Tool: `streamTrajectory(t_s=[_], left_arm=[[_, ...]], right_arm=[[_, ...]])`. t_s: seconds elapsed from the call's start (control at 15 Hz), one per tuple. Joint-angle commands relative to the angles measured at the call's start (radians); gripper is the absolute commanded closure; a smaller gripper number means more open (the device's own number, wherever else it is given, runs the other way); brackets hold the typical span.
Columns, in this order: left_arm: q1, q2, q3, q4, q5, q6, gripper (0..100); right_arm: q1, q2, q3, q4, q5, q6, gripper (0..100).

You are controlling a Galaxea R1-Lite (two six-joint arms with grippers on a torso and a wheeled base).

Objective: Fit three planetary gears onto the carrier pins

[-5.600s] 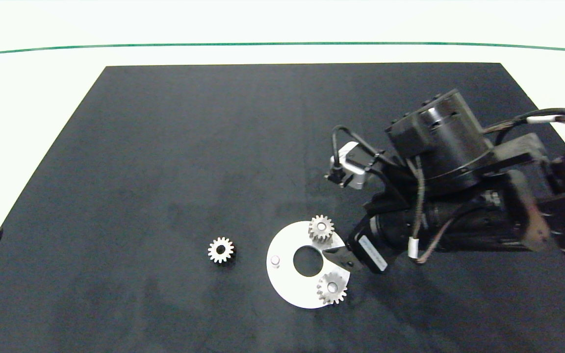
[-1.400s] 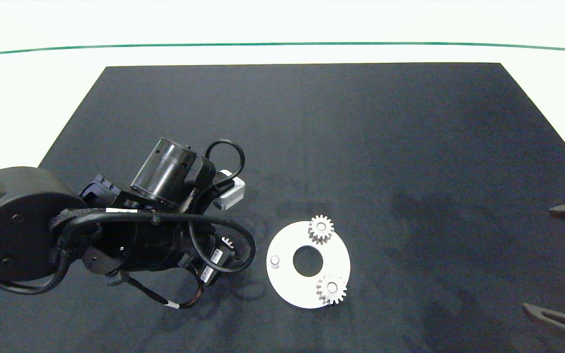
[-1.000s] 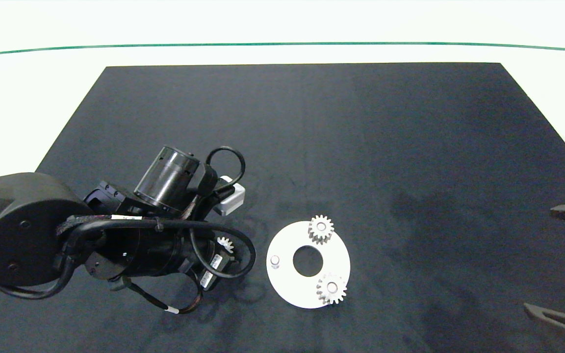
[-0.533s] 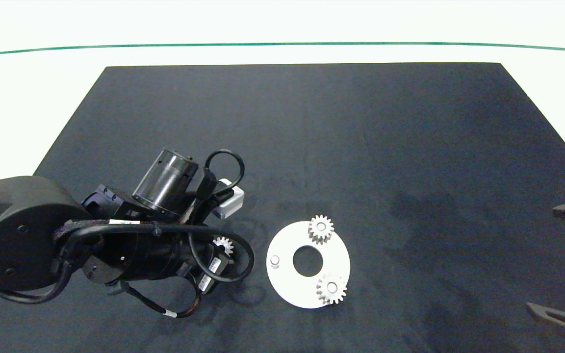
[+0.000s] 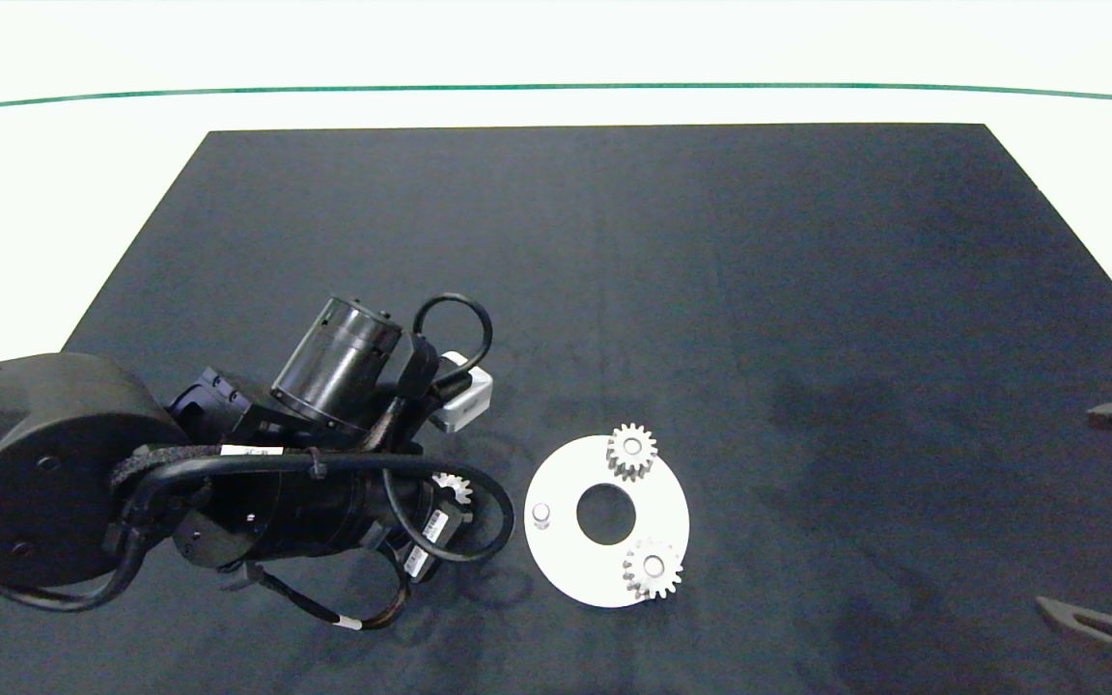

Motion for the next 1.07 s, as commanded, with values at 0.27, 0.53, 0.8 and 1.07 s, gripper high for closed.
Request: streamTrajectory(t_s=[0.27,0.53,0.8,1.07], left_arm=[[-0.002,0.004,0.012,-0.021,0.001,-0.001,77],[-0.006,0.013,0.032,-0.044,0.001,-0.001,85],[-0.005,0.017,0.035,-0.052,-0.001,-0.001,92],[-0.005,0.017,0.035,-0.055,-0.001,-0.002,99]], right_arm=[[0.001,0.003,0.000,0.001,0.000,-0.001,0],[-0.001,0.005,0.000,0.003,0.000,-0.001,0],[0.001,0.003,0.000,0.003,0.000,-0.001,0],[0.001,0.003,0.000,0.003,0.000,-0.001,0]])
